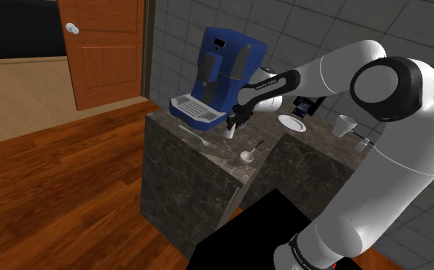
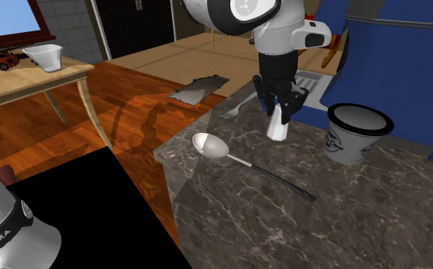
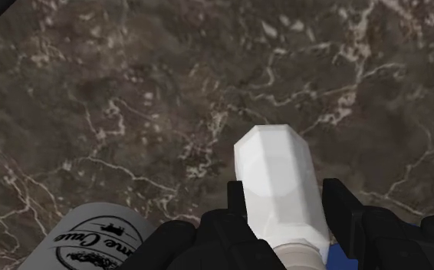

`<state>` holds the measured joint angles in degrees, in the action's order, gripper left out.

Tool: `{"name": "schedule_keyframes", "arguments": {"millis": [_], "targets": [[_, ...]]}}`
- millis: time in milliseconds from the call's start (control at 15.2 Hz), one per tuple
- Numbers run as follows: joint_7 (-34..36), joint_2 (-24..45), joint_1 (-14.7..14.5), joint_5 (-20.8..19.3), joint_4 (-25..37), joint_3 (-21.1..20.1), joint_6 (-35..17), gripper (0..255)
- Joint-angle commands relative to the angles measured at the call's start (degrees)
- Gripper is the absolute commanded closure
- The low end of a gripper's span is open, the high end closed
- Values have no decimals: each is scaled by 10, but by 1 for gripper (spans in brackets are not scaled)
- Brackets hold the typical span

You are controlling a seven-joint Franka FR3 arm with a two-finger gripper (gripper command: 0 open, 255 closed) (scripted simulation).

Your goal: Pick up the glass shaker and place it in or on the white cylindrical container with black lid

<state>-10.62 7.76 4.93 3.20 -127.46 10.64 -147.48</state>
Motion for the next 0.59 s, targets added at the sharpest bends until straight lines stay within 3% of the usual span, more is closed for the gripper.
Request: {"name": "schedule_keyframes", "arguments": {"millis": [0, 528], "targets": [[0, 0, 0, 0, 0, 0, 0, 255], [3, -10, -1, -4, 4, 1, 14, 255]]}}
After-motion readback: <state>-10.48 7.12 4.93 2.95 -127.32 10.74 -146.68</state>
